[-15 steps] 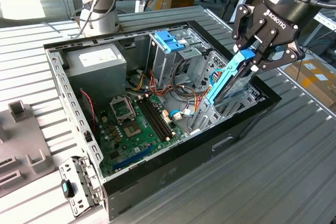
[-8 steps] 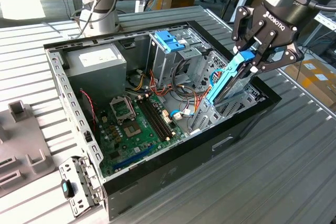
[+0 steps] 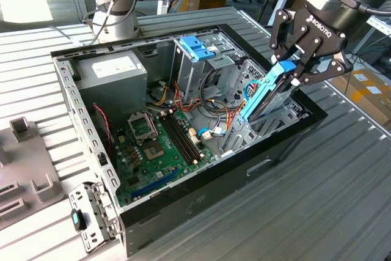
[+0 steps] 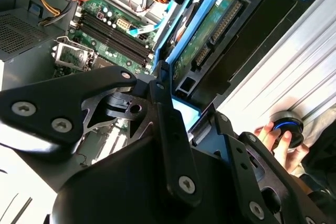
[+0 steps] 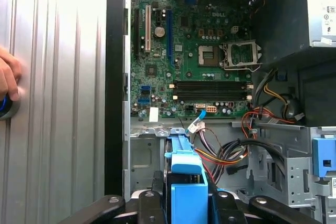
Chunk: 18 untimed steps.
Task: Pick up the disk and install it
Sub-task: 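Insert the disk into the insertion slot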
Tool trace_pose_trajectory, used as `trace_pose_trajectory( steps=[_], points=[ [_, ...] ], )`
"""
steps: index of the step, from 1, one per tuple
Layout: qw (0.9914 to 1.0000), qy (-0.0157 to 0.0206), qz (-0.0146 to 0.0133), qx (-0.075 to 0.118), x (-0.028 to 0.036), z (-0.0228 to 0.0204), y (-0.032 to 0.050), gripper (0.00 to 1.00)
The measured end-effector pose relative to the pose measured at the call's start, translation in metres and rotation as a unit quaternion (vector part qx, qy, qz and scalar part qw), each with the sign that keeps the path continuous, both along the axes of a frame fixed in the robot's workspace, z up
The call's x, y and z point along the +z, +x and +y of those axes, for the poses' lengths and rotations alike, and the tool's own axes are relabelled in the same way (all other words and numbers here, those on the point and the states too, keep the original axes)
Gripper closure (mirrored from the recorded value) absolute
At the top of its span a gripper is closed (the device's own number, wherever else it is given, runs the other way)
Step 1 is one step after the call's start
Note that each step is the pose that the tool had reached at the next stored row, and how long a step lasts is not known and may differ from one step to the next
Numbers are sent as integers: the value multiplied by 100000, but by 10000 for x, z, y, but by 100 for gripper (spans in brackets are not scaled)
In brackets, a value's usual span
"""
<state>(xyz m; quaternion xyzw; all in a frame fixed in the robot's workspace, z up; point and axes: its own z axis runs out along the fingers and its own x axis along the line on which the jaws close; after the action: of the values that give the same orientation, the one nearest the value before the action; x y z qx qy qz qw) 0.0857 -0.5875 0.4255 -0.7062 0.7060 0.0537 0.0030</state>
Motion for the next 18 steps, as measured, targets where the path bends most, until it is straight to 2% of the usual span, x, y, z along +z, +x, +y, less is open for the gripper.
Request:
trace_pose_trajectory(
  steps=[11,18],
  points=[
    [100000,2,-2,4,-96,0,1,63],
    [100000,2,-3,6,-123,0,1,63]
  ],
)
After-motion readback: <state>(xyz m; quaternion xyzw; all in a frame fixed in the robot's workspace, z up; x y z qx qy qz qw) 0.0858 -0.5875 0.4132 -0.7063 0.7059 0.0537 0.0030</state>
